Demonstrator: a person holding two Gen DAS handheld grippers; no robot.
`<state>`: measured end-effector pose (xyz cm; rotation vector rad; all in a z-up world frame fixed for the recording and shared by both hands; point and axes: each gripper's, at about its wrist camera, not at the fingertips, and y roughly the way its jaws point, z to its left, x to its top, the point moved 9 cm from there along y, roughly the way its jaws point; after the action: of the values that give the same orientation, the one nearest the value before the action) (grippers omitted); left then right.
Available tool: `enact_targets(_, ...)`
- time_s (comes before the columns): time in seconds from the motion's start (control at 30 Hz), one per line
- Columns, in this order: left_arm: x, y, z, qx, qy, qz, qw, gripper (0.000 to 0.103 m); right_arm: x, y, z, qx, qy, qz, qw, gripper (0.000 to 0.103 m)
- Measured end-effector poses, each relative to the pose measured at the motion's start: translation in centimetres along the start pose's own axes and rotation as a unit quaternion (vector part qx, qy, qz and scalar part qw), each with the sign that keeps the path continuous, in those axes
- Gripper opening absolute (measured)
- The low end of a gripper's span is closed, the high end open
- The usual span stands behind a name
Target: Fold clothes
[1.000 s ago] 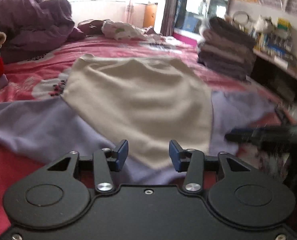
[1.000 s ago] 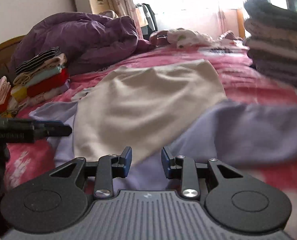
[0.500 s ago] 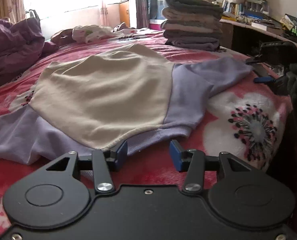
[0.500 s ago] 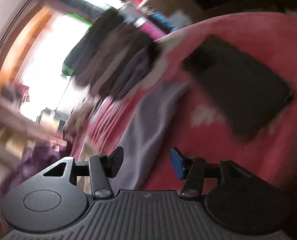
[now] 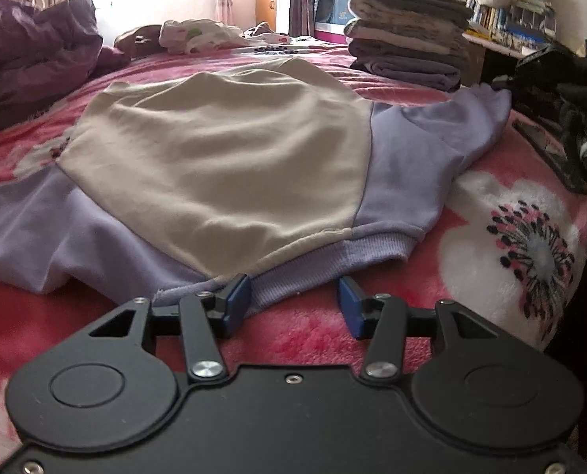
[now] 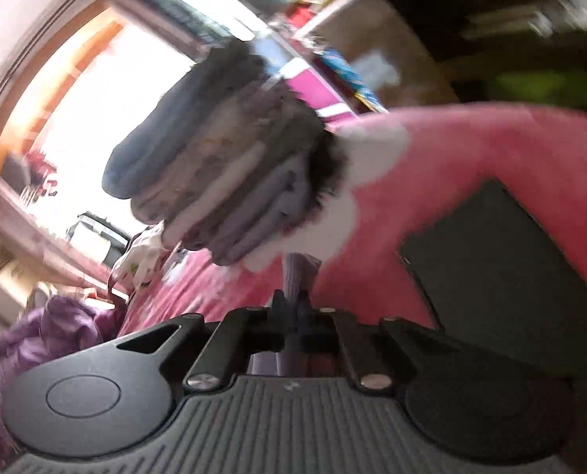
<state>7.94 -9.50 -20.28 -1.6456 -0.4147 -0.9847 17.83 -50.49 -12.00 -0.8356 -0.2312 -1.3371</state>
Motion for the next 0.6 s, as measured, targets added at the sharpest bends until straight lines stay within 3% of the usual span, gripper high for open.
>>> enact_targets(0.23,0.0,0.0,0.1,-0.007,-0.008,0.001,0.9999,0.049,4.9,0.2,2.5,0.014,-0.047,-0.036,0.998,0.006)
enact_targets(0.53,-0.1,0.0,0.3,-0.011,-0.009,-0.001,0.9999,0.049,3.1,3.6,-2.2,-0.082,-0.053,0.024,0.995,0.006)
enact_targets(0.6,-0.1,0.0,0.3,-0.011,-0.009,-0.001,0.9999,0.049,2.8,3.5,-2.6,-0.105,-0.066,0.022,0.992,0.014)
